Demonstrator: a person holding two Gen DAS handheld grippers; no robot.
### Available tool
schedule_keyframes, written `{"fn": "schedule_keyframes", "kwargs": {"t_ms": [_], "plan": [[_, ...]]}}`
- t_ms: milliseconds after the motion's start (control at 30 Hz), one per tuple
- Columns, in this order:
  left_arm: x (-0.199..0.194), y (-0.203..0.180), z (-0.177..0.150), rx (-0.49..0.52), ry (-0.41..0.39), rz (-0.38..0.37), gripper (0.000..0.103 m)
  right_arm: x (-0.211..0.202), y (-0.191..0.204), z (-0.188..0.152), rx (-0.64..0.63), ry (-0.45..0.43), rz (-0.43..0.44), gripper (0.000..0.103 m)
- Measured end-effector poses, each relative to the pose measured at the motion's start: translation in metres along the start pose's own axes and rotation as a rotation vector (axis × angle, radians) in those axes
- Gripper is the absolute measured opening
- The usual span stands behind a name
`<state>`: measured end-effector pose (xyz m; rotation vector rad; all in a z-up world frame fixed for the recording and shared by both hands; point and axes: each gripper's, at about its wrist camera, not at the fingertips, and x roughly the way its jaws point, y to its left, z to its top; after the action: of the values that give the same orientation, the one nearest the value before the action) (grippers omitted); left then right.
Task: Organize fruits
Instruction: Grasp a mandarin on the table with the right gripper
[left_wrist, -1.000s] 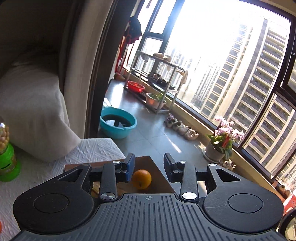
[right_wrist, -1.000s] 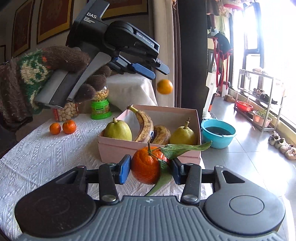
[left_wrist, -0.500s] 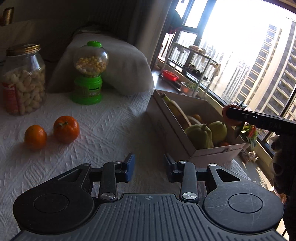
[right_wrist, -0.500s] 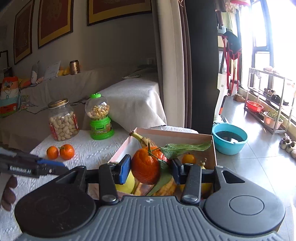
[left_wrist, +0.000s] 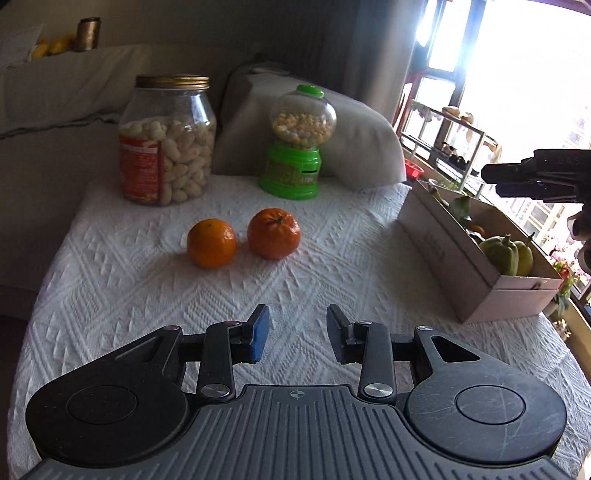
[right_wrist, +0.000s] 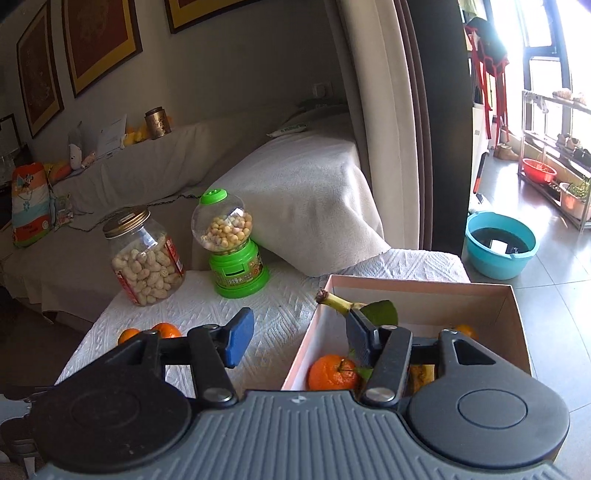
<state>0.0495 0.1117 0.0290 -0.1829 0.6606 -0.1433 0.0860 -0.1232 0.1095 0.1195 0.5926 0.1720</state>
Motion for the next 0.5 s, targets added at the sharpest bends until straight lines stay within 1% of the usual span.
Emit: {"fn": "schedule_keyframes", "kwargs": {"t_ms": [100,267,400,467,500], "plan": [[-0.003,0.014,0.004,-0.042,-0.020,0.064,0.038,0.009,0.026,-0.001,-0.032,0.030,0.025,0.056],[-0.010,0.033,0.012,-0.074,-0.062,0.125,0.038,0.038,0.086,-0.008,-0.114,0.083,0.098,0.056],[-0.014,0.043,0.004,-0.087,-0.043,0.166,0.038,0.073,0.132,-0.020,-0.169,0.131,0.151,0.056],[-0.015,0.047,-0.001,-0.080,-0.027,0.187,0.038,0.087,0.154,-0.028,-0.241,0.126,0.169,0.056],[-0.017,0.048,-0.003,-0.075,-0.021,0.199,0.038,0.093,0.169,-0.035,-0.302,0.115,0.167,0.056]]}}
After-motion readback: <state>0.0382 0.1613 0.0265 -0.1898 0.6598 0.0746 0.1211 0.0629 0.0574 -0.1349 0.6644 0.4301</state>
